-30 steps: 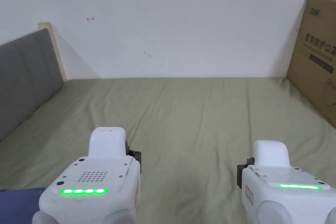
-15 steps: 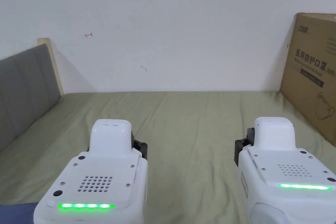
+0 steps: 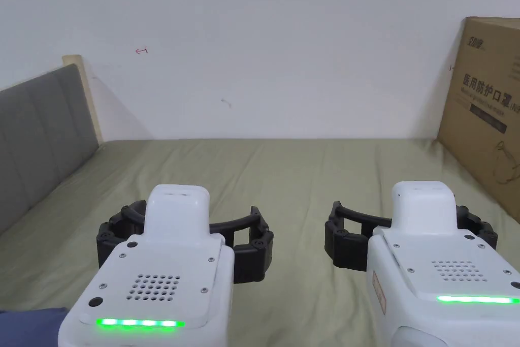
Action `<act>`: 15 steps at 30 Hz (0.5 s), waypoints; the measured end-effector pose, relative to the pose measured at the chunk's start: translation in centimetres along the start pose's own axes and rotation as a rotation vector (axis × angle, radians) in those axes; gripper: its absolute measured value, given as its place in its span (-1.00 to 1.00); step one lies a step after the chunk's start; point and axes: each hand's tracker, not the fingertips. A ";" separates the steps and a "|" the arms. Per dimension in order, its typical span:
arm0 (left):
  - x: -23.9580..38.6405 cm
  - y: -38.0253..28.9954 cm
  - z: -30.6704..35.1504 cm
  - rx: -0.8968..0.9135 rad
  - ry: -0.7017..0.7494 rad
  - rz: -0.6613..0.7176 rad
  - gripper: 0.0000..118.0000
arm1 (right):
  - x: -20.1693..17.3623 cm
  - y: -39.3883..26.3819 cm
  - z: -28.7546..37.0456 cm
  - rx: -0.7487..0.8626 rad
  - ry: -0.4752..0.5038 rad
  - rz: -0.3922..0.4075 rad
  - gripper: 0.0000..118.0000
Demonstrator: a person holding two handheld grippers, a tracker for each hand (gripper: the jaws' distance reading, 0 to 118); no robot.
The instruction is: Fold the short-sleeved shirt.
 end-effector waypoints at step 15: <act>0.1 -0.3 -0.4 0.019 -0.007 -0.007 0.90 | 0.7 -0.2 -0.3 0.007 0.011 -0.009 0.97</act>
